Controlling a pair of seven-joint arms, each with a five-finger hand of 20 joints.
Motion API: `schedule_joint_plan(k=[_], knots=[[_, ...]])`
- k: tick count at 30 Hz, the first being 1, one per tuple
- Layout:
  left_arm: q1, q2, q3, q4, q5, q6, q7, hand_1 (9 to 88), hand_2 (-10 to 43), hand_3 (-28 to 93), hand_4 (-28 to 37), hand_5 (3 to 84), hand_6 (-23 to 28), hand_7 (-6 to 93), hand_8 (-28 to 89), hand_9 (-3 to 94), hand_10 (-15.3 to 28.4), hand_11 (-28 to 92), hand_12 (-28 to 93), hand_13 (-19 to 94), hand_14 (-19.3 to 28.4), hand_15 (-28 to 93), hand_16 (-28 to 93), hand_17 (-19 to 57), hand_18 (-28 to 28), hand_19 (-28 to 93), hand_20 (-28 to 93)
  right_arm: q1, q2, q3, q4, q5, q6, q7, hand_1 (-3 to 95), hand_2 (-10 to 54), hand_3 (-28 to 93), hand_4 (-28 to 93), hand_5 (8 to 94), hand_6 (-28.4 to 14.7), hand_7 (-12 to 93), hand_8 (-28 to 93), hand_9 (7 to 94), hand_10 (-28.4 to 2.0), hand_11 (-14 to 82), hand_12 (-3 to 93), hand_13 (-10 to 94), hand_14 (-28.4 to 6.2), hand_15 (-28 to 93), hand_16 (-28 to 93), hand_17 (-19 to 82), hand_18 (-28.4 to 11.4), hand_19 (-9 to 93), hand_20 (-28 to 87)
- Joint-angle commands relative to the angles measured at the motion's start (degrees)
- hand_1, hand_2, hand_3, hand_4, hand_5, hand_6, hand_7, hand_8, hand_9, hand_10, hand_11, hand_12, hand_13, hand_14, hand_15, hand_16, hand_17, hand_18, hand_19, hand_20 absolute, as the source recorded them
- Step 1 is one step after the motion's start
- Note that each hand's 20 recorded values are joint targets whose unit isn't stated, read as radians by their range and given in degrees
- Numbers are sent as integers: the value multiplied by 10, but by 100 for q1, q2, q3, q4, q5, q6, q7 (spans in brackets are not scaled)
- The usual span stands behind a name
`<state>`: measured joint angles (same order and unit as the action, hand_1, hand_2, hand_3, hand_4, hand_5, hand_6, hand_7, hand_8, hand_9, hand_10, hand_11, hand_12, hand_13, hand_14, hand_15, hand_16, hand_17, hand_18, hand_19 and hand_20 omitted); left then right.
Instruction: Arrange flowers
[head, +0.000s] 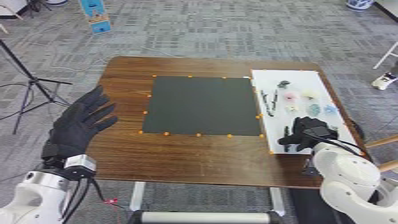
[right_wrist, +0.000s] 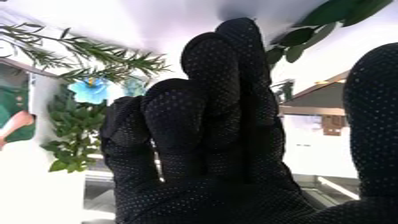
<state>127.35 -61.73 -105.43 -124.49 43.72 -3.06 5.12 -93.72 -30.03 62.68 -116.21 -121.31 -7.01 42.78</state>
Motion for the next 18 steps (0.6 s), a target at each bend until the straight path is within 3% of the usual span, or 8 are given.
schedule_joint_plan(k=[1, 11, 18], knots=[[48, -19, -31, -34, -14, -31, -27, 256, -95, 665, -283, 258, 18, 169, -93, 230, 100, 170, 165, 209, 127, 214, 31, -80, 216, 448, 123, -118, 33, -2, -117, -60, -498, 61, 278, -95, 672, -283, 716, -6, 416, -104, 754, -117, 461, 338, 653, -116, 748, 328, 359, -209, 931, 441], [25, 13, -15, -19, -30, -43, -58, 255, -95, 664, -283, 259, 18, 170, -94, 232, 102, 170, 164, 210, 127, 217, 31, -80, 216, 447, 123, 253, -92, -818, 73, -95, -880, -71, 340, -95, 606, -283, 699, -7, 469, -109, 741, -118, 479, 348, 645, -117, 755, 340, 350, -211, 925, 454], [2, 29, 5, 4, -45, -68, -106, 253, -95, 667, -283, 259, 18, 168, -93, 232, 101, 170, 164, 210, 127, 216, 31, -81, 216, 447, 122, 548, -162, -1402, 235, -170, -1126, -195, 410, -95, 574, -283, 704, 7, 560, -125, 752, -115, 555, 373, 664, -116, 803, 372, 363, -217, 932, 527]])
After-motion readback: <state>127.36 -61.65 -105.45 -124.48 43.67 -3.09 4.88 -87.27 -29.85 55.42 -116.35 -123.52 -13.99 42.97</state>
